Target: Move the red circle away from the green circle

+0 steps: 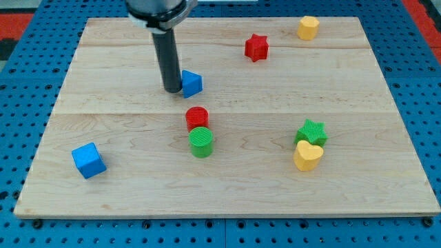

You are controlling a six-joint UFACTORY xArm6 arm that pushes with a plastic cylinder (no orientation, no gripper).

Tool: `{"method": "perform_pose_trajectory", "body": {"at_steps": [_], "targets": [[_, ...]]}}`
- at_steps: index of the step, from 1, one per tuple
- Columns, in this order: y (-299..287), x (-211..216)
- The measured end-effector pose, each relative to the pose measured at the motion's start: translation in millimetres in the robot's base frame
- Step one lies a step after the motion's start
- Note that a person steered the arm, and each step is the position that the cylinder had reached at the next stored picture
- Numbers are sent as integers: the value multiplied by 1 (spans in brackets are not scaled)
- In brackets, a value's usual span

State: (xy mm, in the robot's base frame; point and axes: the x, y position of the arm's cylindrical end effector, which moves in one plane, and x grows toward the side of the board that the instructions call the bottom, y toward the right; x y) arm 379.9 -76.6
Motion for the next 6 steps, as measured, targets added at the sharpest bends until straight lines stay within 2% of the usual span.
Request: {"method": "perform_pose_trajectory", "body": {"at_steps": [1, 2, 3, 4, 5, 6], "targets": [[29, 9], [32, 31], [98, 66], [89, 104], [36, 112], [-7, 94]]}}
